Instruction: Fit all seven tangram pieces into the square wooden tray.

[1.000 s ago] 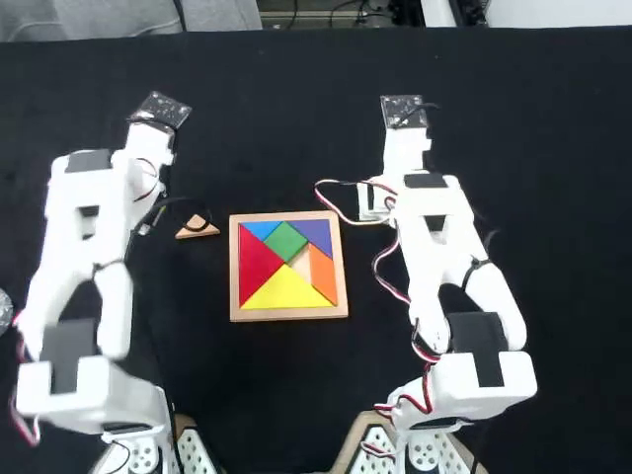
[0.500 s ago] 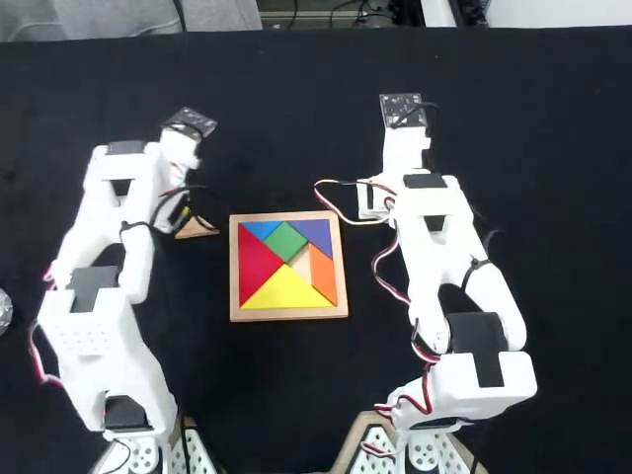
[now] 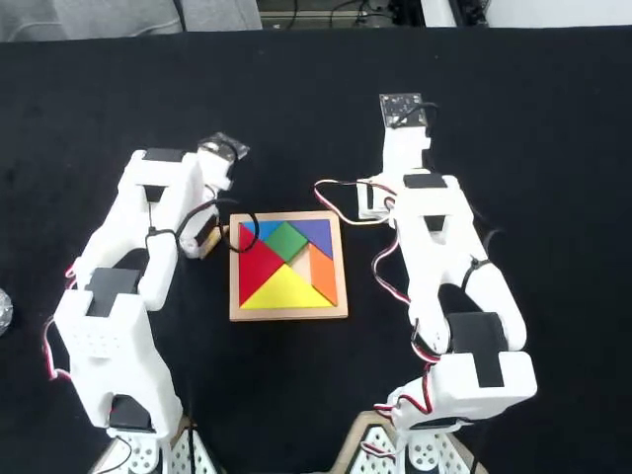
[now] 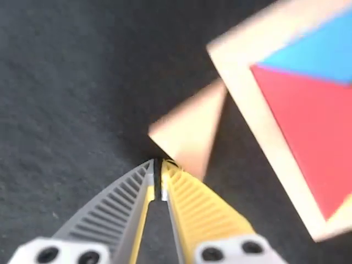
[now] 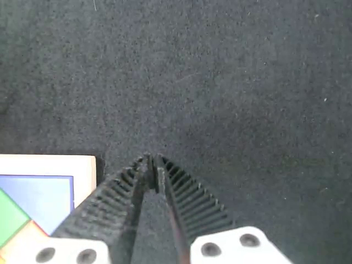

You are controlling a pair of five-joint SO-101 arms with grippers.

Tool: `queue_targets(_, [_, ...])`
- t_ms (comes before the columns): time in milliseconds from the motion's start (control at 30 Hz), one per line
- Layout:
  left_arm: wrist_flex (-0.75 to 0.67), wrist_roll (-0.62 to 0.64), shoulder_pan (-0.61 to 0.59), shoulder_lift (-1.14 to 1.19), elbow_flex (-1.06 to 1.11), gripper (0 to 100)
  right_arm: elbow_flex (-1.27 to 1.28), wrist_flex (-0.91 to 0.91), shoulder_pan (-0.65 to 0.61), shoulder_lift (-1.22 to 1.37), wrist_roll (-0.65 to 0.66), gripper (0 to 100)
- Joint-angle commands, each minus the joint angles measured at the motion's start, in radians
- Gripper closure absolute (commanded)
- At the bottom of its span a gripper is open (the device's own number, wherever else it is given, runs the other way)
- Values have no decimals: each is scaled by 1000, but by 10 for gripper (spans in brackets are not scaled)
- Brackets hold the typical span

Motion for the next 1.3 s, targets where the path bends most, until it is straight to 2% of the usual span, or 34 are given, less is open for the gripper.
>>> queue_targets(0, [138, 0, 15, -123, -38, 971, -4, -15, 14, -42, -3, 987])
queue_targets(200, [157, -8, 47, -367, -30, 966, -4, -15, 14, -42, -3, 987])
queue_targets(267, [121, -117, 74, -364, -15, 940, -4, -15, 14, -42, -3, 987])
queue_targets(367, [91, -302, 99, -319, 8, 817, -4, -15, 14, -42, -3, 987])
queue_targets(467, [11, -334, 97, -242, 12, 671, -2, -15, 14, -42, -3, 987])
queue_targets(567, [-32, -327, 87, -181, 12, 580, -2, -15, 14, -42, -2, 987])
queue_targets(667, [-37, -278, 54, -175, 12, 606, -2, -15, 14, -42, -2, 987])
queue_targets(867, [-64, -276, -5, -210, 12, 720, -2, -17, 9, -41, -2, 987])
queue_targets(1267, [-133, -276, -4, -121, 5, 720, -48, -21, 12, 45, -2, 987])
